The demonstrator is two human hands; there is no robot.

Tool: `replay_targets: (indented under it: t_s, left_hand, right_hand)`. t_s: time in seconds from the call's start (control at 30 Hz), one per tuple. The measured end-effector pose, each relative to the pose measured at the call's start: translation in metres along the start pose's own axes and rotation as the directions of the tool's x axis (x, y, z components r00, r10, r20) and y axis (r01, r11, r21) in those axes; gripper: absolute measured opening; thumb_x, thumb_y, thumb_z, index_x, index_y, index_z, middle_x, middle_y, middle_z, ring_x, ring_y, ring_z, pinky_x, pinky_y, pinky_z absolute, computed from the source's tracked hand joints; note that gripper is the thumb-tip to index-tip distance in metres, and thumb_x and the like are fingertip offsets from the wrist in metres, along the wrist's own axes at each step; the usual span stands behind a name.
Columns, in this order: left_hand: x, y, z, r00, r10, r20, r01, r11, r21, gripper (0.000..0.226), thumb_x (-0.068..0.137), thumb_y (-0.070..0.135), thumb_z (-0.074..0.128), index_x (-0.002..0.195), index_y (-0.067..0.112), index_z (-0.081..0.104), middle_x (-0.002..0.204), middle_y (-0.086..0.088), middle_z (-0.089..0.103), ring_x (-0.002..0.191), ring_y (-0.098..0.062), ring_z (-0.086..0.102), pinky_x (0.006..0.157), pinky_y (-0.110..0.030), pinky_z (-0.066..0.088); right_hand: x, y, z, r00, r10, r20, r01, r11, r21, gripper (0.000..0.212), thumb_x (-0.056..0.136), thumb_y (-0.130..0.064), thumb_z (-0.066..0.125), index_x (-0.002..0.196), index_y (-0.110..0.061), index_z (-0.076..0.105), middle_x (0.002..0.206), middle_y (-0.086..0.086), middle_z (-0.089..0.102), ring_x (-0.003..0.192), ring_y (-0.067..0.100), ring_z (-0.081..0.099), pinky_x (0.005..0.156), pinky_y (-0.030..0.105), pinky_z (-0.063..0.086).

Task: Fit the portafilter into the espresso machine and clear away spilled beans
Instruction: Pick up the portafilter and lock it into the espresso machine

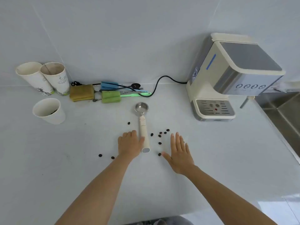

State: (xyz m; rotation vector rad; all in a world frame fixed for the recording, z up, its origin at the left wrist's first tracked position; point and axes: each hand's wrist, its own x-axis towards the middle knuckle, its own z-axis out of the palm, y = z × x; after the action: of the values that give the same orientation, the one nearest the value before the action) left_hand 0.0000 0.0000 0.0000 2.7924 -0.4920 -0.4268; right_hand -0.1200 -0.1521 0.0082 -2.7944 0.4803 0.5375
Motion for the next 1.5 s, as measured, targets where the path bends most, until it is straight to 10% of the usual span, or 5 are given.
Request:
replay_targets:
  t_s: [0.33, 0.57, 1.03, 1.5]
  left_hand:
    - [0.019, 0.027, 0.009, 0.982, -0.146, 0.116, 0.16, 0.979, -0.123, 0.047, 0.08, 0.037, 0.054, 0.111, 0.004, 0.041, 0.114, -0.012, 0.056, 0.106, -0.03, 0.049, 0.082, -0.037, 0.036]
    - [0.026, 0.035, 0.016, 0.962, -0.223, 0.154, 0.254, 0.94, -0.225, 0.045, 0.08, 0.025, 0.056, 0.113, 0.003, 0.036, 0.108, -0.016, 0.06, 0.093, -0.034, 0.058, 0.059, -0.034, 0.039]
    - [0.039, 0.03, 0.006, 0.919, -0.309, 0.244, 0.388, 0.822, -0.417, 0.043, 0.083, 0.007, 0.051, 0.12, 0.0, 0.031, 0.12, -0.023, 0.053, 0.105, -0.038, 0.055, 0.07, -0.038, 0.043]
    - [0.032, 0.013, -0.022, 0.979, -0.139, 0.148, 0.18, 0.932, -0.314, 0.035, 0.08, 0.005, 0.049, 0.113, 0.002, 0.037, 0.107, -0.022, 0.056, 0.09, -0.039, 0.056, 0.058, -0.037, 0.046]
  right_hand:
    - [-0.008, 0.005, 0.032, 0.991, -0.04, 0.129, 0.037, 0.999, 0.025, 0.121, 0.036, -0.076, -0.038, 0.138, -0.013, -0.028, 0.152, 0.008, -0.027, 0.141, 0.025, -0.021, 0.116, 0.039, -0.006]
    - [-0.005, 0.009, 0.049, 0.991, -0.032, 0.132, 0.035, 0.999, -0.019, 0.078, 0.082, -0.064, -0.001, 0.135, -0.015, -0.03, 0.15, 0.008, -0.03, 0.139, 0.025, -0.026, 0.114, 0.039, -0.012]
    - [-0.006, 0.012, 0.054, 0.993, -0.065, 0.1, 0.065, 0.998, 0.004, 0.088, 0.058, -0.069, -0.023, 0.128, -0.016, -0.034, 0.136, 0.0, -0.04, 0.125, 0.017, -0.038, 0.111, 0.039, -0.018]
    - [-0.003, 0.011, 0.051, 0.991, -0.035, 0.13, 0.036, 0.999, -0.001, 0.089, 0.073, -0.07, -0.009, 0.139, -0.013, -0.024, 0.149, 0.005, -0.031, 0.131, 0.019, -0.035, 0.109, 0.037, -0.019]
